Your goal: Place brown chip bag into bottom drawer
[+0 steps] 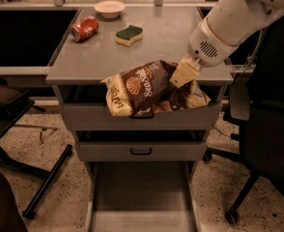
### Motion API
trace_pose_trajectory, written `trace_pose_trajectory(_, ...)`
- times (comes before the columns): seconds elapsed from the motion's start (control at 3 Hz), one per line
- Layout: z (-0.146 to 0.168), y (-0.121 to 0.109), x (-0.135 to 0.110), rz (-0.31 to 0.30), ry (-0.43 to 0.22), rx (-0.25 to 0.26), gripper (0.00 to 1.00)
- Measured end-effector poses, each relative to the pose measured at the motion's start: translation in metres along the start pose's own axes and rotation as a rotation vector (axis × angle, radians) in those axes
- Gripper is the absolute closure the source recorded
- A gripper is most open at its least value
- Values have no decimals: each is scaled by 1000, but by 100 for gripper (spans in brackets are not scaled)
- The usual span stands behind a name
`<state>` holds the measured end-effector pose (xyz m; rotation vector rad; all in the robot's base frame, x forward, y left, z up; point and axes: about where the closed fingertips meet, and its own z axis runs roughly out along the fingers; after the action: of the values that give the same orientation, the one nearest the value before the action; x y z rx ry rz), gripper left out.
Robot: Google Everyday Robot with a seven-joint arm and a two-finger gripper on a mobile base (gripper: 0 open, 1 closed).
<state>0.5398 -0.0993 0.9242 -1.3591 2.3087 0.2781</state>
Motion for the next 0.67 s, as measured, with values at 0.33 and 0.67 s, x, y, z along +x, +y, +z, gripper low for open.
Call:
trace_pose_trajectory(0.33, 0, 0, 0, 0, 0, 0, 100)
trace_pose_trajectory(0.67, 4, 2, -1, 7, 2, 13, 100)
